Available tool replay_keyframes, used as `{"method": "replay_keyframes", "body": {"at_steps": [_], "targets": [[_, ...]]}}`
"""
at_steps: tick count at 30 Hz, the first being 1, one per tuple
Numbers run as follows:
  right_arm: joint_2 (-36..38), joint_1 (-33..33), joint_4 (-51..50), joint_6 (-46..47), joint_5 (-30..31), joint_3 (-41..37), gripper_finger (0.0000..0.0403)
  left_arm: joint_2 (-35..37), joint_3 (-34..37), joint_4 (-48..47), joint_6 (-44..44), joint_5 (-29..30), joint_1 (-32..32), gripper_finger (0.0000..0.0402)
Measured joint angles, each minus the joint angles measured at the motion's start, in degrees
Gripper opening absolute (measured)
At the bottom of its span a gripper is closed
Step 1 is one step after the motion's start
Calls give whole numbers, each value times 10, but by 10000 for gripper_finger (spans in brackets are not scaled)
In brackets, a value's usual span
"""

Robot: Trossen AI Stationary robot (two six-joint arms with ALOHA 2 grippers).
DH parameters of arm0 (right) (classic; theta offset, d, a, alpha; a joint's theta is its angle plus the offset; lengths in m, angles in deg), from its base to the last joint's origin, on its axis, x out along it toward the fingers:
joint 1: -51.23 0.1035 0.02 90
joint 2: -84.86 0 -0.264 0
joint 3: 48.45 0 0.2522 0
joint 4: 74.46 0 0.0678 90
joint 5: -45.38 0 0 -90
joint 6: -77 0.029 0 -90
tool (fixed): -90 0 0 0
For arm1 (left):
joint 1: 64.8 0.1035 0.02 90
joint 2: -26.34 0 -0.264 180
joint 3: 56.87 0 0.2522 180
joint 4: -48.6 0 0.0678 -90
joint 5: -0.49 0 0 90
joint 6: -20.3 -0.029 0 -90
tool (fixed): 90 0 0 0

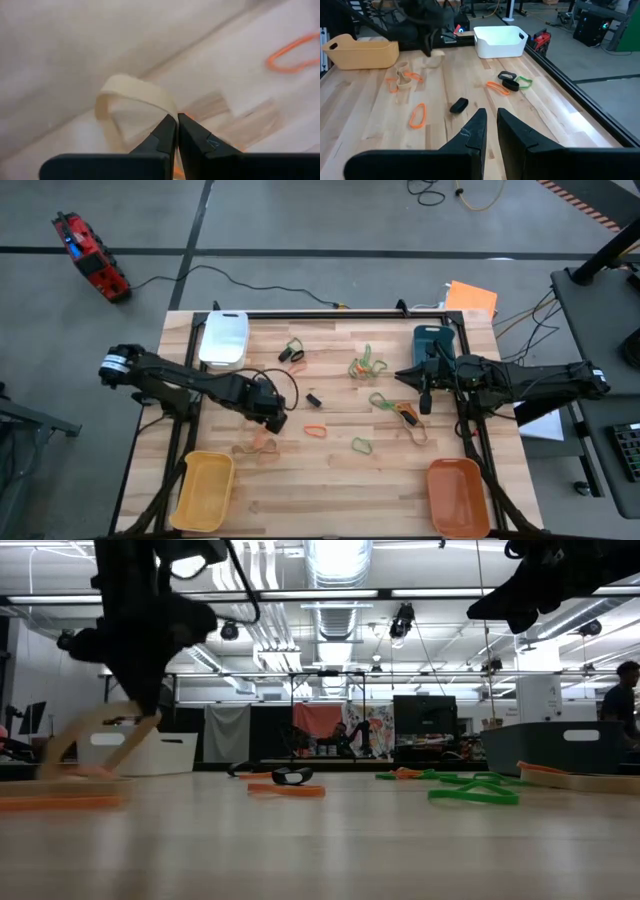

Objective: Sort rubber bands into baskets
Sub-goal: Put the brown rubber band into the white bin

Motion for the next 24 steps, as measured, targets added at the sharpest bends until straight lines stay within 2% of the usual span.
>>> {"method": "replay_keyframes", "body": {"at_steps": [9,19,24], "targets": [[0,0,0,0,0,0,36,51,-57,-29,-56,112,0,0],[0,0,-2,0,1,0,36,48,-225,-223,-129,280,10,0],[0,0,-2,-1,1,0,36,47,-266,-308,-159,335,41,0]]}}
